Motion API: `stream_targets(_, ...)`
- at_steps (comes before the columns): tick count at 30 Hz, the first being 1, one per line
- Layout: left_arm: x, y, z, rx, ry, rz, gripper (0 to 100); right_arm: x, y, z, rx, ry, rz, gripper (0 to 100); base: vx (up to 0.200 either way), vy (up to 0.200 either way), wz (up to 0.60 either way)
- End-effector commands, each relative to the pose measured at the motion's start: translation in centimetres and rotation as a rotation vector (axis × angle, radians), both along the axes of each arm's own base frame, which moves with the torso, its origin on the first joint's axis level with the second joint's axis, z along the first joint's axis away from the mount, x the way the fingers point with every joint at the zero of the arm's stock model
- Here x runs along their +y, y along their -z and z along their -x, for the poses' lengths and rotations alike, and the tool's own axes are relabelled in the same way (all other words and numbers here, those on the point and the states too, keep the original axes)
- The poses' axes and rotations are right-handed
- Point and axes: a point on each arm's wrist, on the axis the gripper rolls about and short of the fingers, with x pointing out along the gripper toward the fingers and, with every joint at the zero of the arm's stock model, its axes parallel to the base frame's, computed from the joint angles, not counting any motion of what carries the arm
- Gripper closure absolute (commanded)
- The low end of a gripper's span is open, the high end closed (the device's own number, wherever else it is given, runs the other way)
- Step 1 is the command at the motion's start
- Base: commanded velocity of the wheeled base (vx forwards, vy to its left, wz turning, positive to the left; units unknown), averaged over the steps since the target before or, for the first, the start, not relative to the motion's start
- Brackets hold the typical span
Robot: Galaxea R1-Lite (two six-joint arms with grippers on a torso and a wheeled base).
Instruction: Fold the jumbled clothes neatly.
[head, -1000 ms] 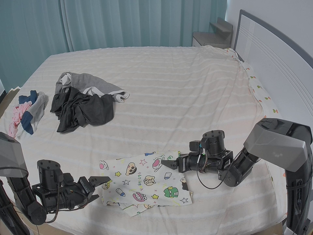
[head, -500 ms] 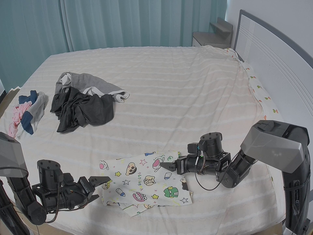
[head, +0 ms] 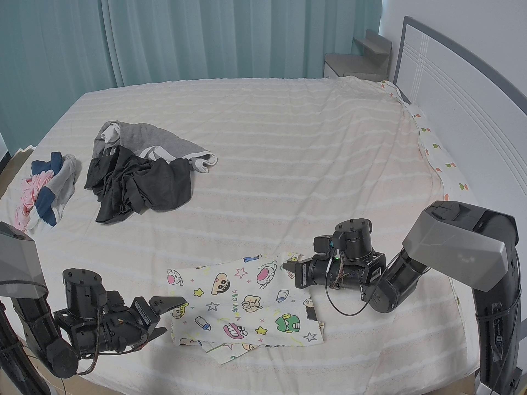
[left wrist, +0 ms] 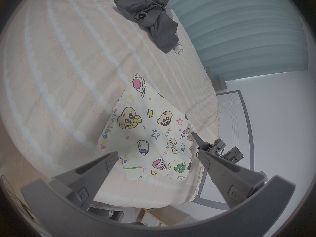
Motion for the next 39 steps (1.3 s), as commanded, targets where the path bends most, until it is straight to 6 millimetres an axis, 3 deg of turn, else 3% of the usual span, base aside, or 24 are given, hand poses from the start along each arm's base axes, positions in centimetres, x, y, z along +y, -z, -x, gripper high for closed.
stream_targets(1, 0.0, 0.1, 0.2, 0.006, 0.0, -0.001, 0, -0.5, -0.5, -0.4, -0.015, 0.019, -0.008, 100, 0.0, 0.0, 0.0)
stream_targets(21, 0.1, 0.1, 0.2, 0.006, -0.001, -0.001, 0, -1.4, -3.1, -2.6, -0.114, 0.107, -0.044, 100, 0.0, 0.0, 0.0)
stream_targets(39, 0.2, 0.0, 0.1, 0.003, -0.007, -0.001, 0, -3.0, -2.5, -2.7, -0.09, 0.147, -0.021, 100, 0.0, 0.0, 0.0)
